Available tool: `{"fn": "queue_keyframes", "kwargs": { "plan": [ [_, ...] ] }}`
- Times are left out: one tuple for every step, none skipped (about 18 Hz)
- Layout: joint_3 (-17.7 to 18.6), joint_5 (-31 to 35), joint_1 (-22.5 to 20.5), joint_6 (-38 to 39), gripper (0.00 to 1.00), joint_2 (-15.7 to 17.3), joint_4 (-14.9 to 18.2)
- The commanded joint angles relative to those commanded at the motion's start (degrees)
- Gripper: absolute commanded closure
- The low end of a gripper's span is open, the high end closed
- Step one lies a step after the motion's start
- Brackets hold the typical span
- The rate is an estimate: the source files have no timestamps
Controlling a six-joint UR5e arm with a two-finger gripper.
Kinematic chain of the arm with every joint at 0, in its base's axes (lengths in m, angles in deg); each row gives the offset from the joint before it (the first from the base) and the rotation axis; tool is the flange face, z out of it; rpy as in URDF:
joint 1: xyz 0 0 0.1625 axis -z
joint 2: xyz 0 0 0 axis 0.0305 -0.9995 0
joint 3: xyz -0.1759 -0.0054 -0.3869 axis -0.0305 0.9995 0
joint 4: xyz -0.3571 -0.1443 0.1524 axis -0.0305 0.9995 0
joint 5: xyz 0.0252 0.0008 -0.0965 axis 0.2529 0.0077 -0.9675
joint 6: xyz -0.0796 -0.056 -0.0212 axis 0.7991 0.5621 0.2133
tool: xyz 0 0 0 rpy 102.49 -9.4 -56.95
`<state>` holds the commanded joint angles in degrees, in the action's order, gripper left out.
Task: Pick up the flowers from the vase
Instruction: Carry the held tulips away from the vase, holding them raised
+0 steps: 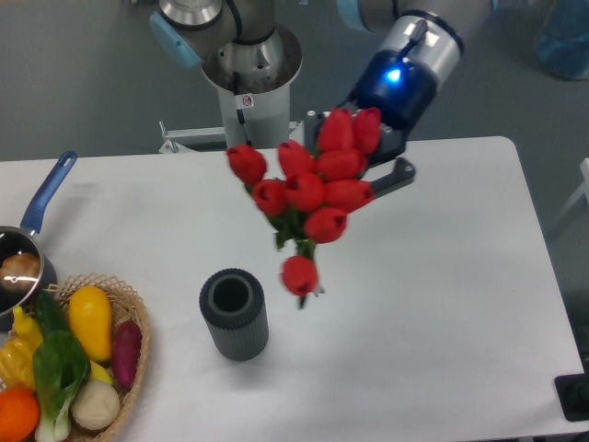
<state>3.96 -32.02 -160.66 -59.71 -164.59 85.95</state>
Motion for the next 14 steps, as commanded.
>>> {"fn": "queue_keyframes", "kwargs": {
  "plan": [
    [0.35, 2.28, -0.62, -1.50, 1.00, -0.18, 0.00],
    [0.44, 4.04, -0.97, -2.82, 1.00, -0.26, 0.00],
    [0.70, 5.54, -1.85, -4.66, 1.00, -0.87, 0.00],
    [0.70, 6.43, -2.72, -6.94, 1.00, -1.58, 0.00],
    [0.88, 6.87, -3.43, -8.70, 1.00, -1.93, 0.09],
    [1.23, 7.48, -4.48, -10.20, 1.00, -2.11, 0.09],
    [2.01, 8.53, -5.27, -12.91, 1.00, -2.46, 0.09],
    [2.54, 9.68, -5.80, -15.98, 1.00, -2.64, 0.09],
    [3.33, 10.82, -6.33, -18.54, 1.00, -2.73, 0.18],
    [3.86, 11.96, -6.86, -20.30, 1.00, -2.73, 0.18],
    [4.22, 13.80, -7.30, -21.11, 1.00, -2.90, 0.18],
    [4.31, 16.17, -8.09, -21.29, 1.00, -3.08, 0.18],
    [4.31, 18.45, -8.36, -21.29, 1.00, -3.16, 0.18],
    [4.22, 20.91, -8.45, -21.38, 1.00, -3.51, 0.18]
  ]
}}
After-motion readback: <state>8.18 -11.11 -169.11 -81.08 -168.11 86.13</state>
